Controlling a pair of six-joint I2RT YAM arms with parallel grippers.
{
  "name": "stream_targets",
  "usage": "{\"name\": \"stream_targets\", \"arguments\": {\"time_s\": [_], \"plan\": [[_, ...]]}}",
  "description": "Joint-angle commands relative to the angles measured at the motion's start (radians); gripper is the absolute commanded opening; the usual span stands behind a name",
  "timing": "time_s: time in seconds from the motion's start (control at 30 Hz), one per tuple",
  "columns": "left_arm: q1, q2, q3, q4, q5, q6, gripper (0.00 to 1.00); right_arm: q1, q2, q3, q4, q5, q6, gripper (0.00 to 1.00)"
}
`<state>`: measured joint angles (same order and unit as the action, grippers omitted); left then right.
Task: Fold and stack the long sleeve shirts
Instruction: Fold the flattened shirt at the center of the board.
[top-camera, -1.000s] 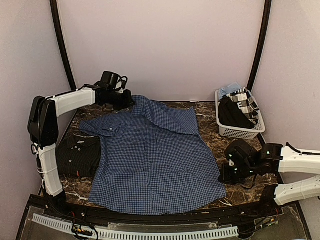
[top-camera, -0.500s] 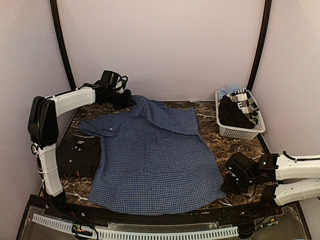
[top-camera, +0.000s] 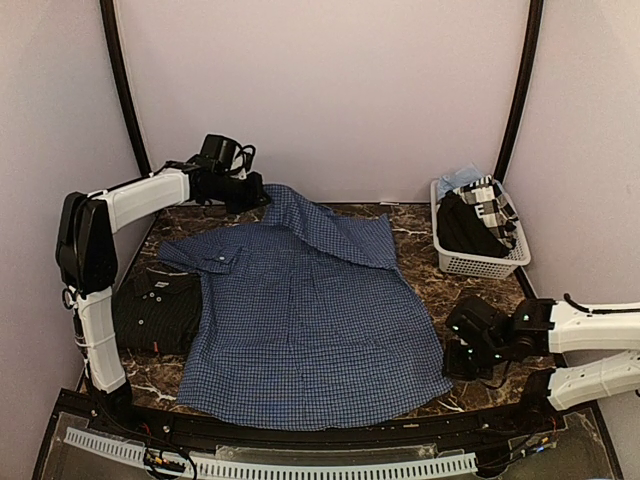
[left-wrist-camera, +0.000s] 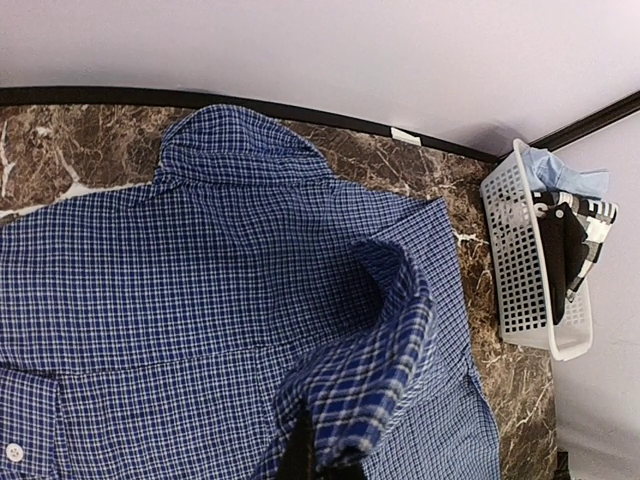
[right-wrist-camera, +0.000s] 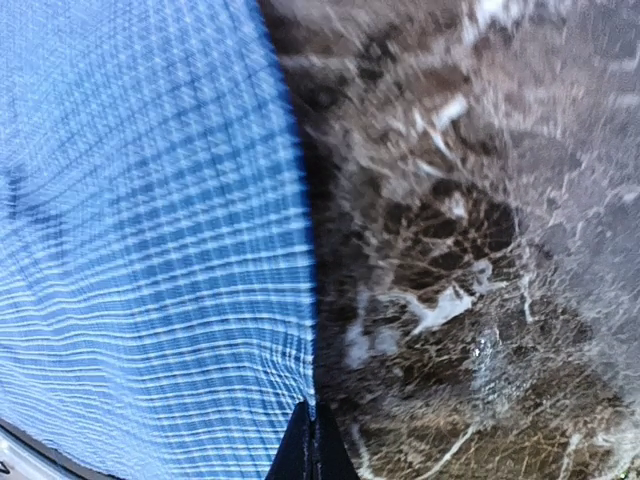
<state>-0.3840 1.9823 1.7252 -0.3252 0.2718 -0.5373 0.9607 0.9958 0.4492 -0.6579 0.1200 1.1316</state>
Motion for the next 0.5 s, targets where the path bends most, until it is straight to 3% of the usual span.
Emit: {"name": "stream_targets", "arguments": {"time_s": [0.0,0.2,0.47], "plan": [[0.013,-0.008,0.089,-0.037,-0.016,0.042,0.00,0.011,-0.020,0.124,-0.080,0.049,-0.048,0.00],[0.056,0.015,0.175,-0.070,-0.013,0.060,0.00,0.074,0.095,0.271,0.001,0.001,-0.142,0.00],[0.139,0.045,0.235,-0.144,-0.027,0.090,0.00,0.175,0.465,0.464,0.231,-0.160,-0.277,0.00]]}}
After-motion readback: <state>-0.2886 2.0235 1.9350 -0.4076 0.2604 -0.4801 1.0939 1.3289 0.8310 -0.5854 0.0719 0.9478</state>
